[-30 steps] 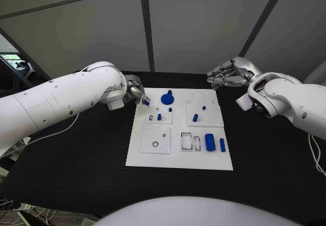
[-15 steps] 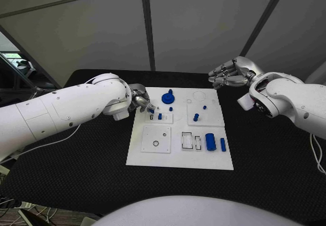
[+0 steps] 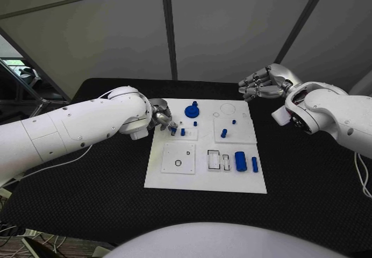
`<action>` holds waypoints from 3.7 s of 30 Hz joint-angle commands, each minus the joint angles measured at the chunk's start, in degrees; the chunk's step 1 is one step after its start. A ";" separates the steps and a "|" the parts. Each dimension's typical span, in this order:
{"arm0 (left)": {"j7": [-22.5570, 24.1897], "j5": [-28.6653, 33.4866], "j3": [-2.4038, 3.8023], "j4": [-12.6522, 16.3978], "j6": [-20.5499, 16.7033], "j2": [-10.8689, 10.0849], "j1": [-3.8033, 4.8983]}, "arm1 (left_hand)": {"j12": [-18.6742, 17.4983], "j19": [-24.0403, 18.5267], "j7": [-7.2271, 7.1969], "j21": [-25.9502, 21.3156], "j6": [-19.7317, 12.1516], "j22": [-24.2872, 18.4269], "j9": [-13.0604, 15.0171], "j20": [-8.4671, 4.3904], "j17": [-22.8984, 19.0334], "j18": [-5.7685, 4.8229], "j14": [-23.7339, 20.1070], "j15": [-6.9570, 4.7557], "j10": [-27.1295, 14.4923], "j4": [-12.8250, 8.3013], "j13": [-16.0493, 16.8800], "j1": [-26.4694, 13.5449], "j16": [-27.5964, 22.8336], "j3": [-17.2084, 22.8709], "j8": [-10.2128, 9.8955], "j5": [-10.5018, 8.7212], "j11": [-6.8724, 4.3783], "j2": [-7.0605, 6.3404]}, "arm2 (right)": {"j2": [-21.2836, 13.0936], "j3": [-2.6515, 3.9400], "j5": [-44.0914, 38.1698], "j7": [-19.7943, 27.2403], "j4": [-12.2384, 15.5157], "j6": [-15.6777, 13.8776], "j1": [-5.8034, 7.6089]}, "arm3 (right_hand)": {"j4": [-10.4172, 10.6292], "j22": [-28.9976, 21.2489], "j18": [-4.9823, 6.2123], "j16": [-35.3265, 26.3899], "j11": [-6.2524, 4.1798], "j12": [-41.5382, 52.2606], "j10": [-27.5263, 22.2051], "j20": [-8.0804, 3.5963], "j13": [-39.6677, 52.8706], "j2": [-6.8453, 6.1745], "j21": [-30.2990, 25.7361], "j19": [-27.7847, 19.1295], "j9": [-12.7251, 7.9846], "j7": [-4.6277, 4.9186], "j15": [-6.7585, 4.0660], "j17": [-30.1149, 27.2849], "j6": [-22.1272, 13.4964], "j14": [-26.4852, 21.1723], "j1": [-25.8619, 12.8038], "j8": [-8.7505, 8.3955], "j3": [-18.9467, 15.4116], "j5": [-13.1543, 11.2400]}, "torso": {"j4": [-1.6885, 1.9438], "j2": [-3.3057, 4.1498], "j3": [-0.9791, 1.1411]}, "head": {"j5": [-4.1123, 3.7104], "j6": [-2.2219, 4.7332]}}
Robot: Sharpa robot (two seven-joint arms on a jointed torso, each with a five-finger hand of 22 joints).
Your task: Assemble the parts on the task board
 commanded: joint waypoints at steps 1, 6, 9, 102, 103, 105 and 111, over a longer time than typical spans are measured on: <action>-1.07 -2.06 0.01 -0.15 1.59 0.13 -0.01 | 0.20 0.90 -0.18 0.19 0.13 3.40 0.09 -0.10 12.65 -1.08 5.34 -0.45 1.24 -7.33 0.06 -0.23 0.37 7.66 0.39 0.31 -0.81 -0.05 | 0.04 0.05 -0.10 0.36 0.01 0.31 0.10 | 0.21 -0.05 0.56 -0.10 0.11 -0.04 -0.35 0.27 -0.02 0.25 -0.33 -0.10 -0.07 -0.06 -0.19 -0.07 -0.33 -0.40 -0.14 0.08 -0.24 0.25 | 0.02 -0.04 0.01 | -0.02 -0.06; -1.21 -2.53 0.00 -0.69 2.20 0.31 -0.12 | 0.28 0.94 -0.20 0.25 0.15 3.47 0.12 -0.12 12.69 -1.09 5.35 -0.47 1.32 -7.35 0.15 -0.28 0.42 7.73 0.42 0.38 -0.83 -0.09 | 0.04 0.05 -0.10 0.34 0.01 0.33 0.10 | 0.21 -0.05 0.56 -0.10 0.11 -0.04 -0.35 0.27 -0.02 0.25 -0.33 -0.10 -0.07 -0.06 -0.19 -0.07 -0.33 -0.40 -0.14 0.08 -0.24 0.25 | 0.00 -0.04 0.00 | -0.06 -0.15; -1.27 -2.63 -0.01 -0.87 3.12 0.37 -0.15 | 0.33 0.97 -0.20 0.29 0.16 3.52 0.14 -0.13 12.71 -1.10 5.36 -0.47 1.37 -7.36 0.21 -0.32 0.44 7.78 0.43 0.42 -0.84 -0.11 | 0.04 0.05 -0.10 0.33 0.01 0.34 0.10 | 0.21 -0.05 0.56 -0.10 0.11 -0.04 -0.35 0.27 -0.02 0.25 -0.33 -0.10 -0.07 -0.06 -0.19 -0.07 -0.33 -0.40 -0.14 0.08 -0.24 0.25 | 0.02 -0.01 -0.01 | -0.14 -0.08; -2.82 -2.68 -1.06 -4.74 6.79 3.06 -0.31 | 2.68 1.74 -1.72 1.08 3.13 5.19 2.08 -0.83 13.33 -1.43 5.57 -1.27 2.58 1.84 0.94 -9.98 1.28 -12.98 1.77 -2.12 -1.85 3.03 | 0.33 0.05 0.00 0.32 -0.18 0.84 0.10 | 0.21 -0.14 0.57 -0.09 0.14 -0.01 -0.49 0.32 -0.03 0.35 -0.47 -0.04 -0.06 -0.04 -0.16 -0.12 -0.42 -0.46 -0.11 0.10 -0.23 0.38 | 0.03 0.00 0.01 | -0.29 -0.58; -2.79 -2.68 -1.06 -4.68 6.68 3.00 -0.31 | 2.73 1.75 -1.73 1.07 3.15 5.21 2.16 -0.84 13.32 -1.43 5.57 -1.27 2.57 2.11 0.94 -10.07 1.28 -13.72 1.77 -2.11 -1.85 3.05 | 0.33 0.05 0.00 0.32 -0.18 0.84 0.10 | 0.21 -0.14 0.57 -0.09 0.14 -0.01 -0.49 0.32 -0.03 0.35 -0.47 -0.04 -0.06 -0.04 -0.16 -0.12 -0.42 -0.46 -0.11 0.10 -0.23 0.38 | 0.02 0.00 0.01 | -0.31 -0.56; -2.72 -2.68 -1.04 -4.57 6.34 2.89 -0.32 | 2.82 1.74 -1.69 1.04 3.21 5.20 2.24 -0.85 13.32 -1.42 5.57 -1.25 2.57 2.59 0.98 -10.41 1.28 -14.80 1.78 -2.16 -1.83 2.93 | 0.34 0.05 -0.01 0.33 -0.19 0.85 0.10 | 0.21 -0.14 0.57 -0.09 0.14 -0.01 -0.49 0.32 -0.03 0.35 -0.47 -0.04 -0.06 -0.04 -0.16 -0.12 -0.42 -0.46 -0.11 0.10 -0.23 0.38 | 0.05 -0.04 -0.01 | -0.39 -0.61; -2.50 -2.69 -0.94 -4.21 4.43 2.34 -0.32 | 3.46 1.92 -1.72 1.20 2.98 5.52 2.67 -0.94 13.06 -1.48 5.49 -1.31 2.43 5.51 1.37 -12.18 1.02 -21.21 1.69 -2.23 -1.83 2.13 | 0.24 0.05 -0.02 0.33 -0.23 0.77 0.09 | 0.22 -0.15 0.57 -0.09 0.14 -0.01 -0.49 0.33 -0.03 0.35 -0.48 -0.04 -0.06 -0.03 -0.16 -0.12 -0.43 -0.46 -0.12 0.10 -0.24 0.38 | 0.07 0.01 0.02 | -0.50 -0.61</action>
